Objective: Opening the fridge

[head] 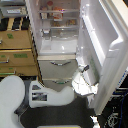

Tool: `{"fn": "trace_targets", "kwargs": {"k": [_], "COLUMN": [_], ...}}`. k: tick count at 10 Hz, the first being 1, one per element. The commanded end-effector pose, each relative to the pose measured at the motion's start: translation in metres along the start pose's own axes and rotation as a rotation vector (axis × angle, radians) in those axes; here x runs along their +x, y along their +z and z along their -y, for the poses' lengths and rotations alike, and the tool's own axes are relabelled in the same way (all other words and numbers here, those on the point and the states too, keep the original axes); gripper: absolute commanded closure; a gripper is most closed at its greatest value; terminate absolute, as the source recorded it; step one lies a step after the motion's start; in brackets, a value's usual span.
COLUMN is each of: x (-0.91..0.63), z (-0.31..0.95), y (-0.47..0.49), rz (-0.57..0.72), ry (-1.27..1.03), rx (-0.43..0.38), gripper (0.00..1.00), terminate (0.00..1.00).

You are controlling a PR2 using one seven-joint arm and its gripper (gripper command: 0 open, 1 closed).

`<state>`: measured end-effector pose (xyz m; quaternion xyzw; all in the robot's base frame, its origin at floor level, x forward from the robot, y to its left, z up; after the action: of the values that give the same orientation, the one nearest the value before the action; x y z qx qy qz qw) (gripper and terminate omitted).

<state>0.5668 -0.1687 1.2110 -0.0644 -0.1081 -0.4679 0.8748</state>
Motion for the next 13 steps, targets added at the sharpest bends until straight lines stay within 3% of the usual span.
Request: {"fn": "trace_targets", "kwargs": {"k": [1, 4, 7, 13], "x": [0.01, -0.095, -0.212, -0.378], "z": [0.129, 0.052, -0.041, -0.16], "y": [0.07, 0.026, -0.045, -0.035], "rz": [0.119, 0.139, 0.07, 0.065], "ry": [-0.214, -0.249, -0.147, 0.279], "rx": [-0.082, -0.067, 0.065, 0.194], "gripper": [0.0, 0.0, 0.0, 0.0], "terminate": [0.0, 0.0, 0.0, 0.0]}}
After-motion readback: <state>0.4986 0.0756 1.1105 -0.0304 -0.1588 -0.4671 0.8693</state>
